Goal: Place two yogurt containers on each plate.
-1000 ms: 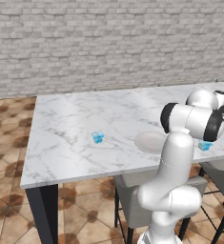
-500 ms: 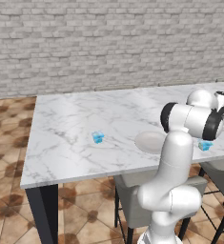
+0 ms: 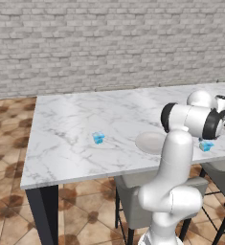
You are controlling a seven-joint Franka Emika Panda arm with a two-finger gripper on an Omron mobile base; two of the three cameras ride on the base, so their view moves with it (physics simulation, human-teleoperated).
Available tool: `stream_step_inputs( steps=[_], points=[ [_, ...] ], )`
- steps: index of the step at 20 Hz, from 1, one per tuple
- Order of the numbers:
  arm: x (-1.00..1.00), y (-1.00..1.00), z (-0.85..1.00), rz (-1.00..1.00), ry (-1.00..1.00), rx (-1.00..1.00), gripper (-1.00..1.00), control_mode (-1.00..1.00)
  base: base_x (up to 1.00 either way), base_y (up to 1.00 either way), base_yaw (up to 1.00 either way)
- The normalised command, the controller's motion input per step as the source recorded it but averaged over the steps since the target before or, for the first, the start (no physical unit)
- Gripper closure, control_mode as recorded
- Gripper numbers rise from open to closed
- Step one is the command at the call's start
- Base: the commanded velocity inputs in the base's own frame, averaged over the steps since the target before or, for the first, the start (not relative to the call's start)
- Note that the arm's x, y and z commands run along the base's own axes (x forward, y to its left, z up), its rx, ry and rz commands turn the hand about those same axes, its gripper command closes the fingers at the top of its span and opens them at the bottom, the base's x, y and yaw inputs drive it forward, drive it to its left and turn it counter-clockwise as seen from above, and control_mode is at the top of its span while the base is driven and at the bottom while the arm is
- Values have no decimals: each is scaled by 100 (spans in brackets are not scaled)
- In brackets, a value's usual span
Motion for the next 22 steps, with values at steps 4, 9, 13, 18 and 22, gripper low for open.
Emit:
stream_step_inputs(
  steps=[4,9,13,18,22],
  points=[
    [0,6,-16,0,0,0,-100,-100,0,0,0],
    [0,2,-14,0,0,-2,-100,-100,0,0,0],
    [0,0,-9,0,0,-2,-100,-100,0,0,0],
    [0,0,-7,0,0,-3,-100,-100,0,0,0],
    [-1,0,-7,0,0,-3,-100,-100,0,0,0]
  ],
)
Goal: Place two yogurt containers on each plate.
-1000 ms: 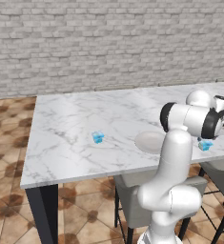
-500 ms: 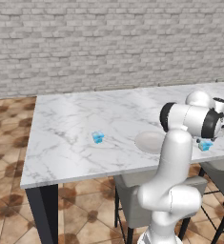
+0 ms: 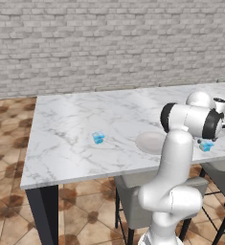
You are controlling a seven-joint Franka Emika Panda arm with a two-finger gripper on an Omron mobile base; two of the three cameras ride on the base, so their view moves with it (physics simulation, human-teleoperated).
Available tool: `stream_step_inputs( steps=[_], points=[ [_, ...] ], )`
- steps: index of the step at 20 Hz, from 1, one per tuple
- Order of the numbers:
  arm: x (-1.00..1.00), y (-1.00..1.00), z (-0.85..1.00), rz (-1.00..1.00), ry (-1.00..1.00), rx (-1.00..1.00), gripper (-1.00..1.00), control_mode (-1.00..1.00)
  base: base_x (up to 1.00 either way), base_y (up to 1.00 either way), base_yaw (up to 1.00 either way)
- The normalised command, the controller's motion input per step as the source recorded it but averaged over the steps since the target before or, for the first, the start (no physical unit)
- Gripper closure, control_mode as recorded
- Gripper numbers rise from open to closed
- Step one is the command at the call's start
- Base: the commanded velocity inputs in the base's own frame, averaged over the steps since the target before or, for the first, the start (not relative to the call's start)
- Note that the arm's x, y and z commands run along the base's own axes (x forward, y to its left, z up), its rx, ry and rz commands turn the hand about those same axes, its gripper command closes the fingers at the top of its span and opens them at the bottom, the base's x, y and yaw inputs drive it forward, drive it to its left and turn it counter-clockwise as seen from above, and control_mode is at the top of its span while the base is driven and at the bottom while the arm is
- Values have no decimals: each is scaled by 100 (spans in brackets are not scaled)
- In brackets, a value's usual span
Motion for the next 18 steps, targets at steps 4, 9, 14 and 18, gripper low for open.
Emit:
stream_step_inputs(
  steps=[4,9,14,18],
  points=[
    [-14,0,-3,0,0,-1,-100,-100,0,0,0],
    [-31,0,0,0,0,0,-100,-100,0,0,0],
    [-29,0,0,0,0,0,-100,-100,0,0,0],
    [-4,0,0,0,0,0,-100,-100,0,0,0]
  ],
)
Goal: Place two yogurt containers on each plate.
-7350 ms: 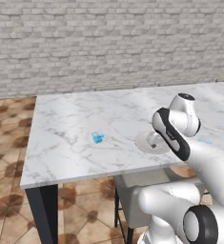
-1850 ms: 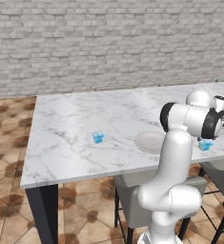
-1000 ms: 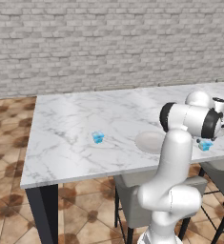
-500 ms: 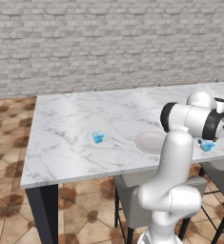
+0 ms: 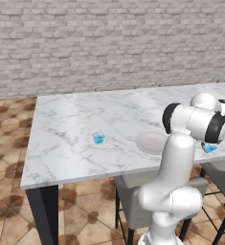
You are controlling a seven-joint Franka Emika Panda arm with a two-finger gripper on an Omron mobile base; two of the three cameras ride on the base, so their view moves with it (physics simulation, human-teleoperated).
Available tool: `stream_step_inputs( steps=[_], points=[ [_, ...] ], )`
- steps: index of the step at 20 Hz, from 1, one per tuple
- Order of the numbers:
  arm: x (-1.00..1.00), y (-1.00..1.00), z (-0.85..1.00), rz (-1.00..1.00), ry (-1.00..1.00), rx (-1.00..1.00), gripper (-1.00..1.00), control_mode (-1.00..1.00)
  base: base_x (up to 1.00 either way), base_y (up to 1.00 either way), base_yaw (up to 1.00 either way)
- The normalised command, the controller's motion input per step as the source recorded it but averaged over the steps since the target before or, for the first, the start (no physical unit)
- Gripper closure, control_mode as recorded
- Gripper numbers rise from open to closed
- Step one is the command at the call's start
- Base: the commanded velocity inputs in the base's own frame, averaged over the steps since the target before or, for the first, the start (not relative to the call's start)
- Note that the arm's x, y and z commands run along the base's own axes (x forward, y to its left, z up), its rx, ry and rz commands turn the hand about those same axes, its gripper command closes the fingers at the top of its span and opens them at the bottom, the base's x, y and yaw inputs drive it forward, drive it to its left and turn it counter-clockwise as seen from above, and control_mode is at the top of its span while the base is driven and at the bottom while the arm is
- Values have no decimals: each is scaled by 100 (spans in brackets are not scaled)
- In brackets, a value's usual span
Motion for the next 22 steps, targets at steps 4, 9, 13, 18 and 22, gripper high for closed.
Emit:
stream_step_inputs(
  steps=[4,9,13,18,22],
  points=[
    [2,0,0,0,2,0,-100,-100,0,0,0],
    [3,0,0,0,3,0,-100,-100,0,0,0],
    [0,0,0,0,0,0,-100,-100,0,0,0],
    [0,0,9,0,0,0,-100,-100,0,0,0],
    [0,0,5,0,0,0,-100,-100,0,0,0]
  ],
)
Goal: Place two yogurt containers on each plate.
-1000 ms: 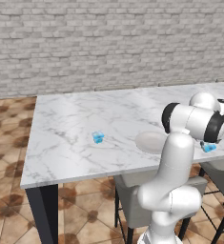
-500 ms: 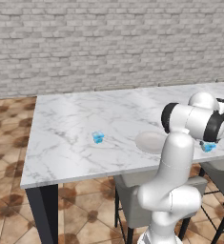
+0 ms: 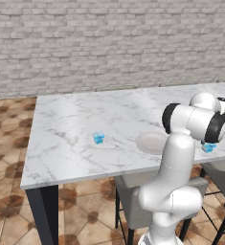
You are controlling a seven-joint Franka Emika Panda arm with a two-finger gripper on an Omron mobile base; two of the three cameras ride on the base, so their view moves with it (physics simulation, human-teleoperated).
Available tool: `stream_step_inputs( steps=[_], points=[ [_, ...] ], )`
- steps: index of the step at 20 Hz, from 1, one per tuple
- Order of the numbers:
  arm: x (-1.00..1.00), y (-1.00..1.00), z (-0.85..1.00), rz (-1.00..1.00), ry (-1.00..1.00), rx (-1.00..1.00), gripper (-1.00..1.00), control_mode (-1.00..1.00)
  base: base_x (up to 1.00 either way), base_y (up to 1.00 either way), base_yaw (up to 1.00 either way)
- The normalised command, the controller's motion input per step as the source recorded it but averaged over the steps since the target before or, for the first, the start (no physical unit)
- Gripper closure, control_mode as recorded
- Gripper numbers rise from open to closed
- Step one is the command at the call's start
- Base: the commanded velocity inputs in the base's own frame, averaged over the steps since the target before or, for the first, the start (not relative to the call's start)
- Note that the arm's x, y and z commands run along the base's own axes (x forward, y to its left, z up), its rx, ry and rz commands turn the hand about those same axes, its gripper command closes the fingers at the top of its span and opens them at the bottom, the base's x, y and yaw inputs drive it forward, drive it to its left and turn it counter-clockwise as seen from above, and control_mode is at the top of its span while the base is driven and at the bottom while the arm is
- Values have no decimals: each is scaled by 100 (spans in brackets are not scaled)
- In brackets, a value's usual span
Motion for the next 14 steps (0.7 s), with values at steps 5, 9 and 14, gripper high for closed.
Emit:
stream_step_inputs(
  steps=[5,9,14],
  points=[
    [0,0,0,0,0,0,-100,-100,0,0,0],
    [4,0,0,0,0,0,-100,-100,0,0,0],
    [3,0,-2,0,0,0,-100,-100,0,0,0]
  ],
)
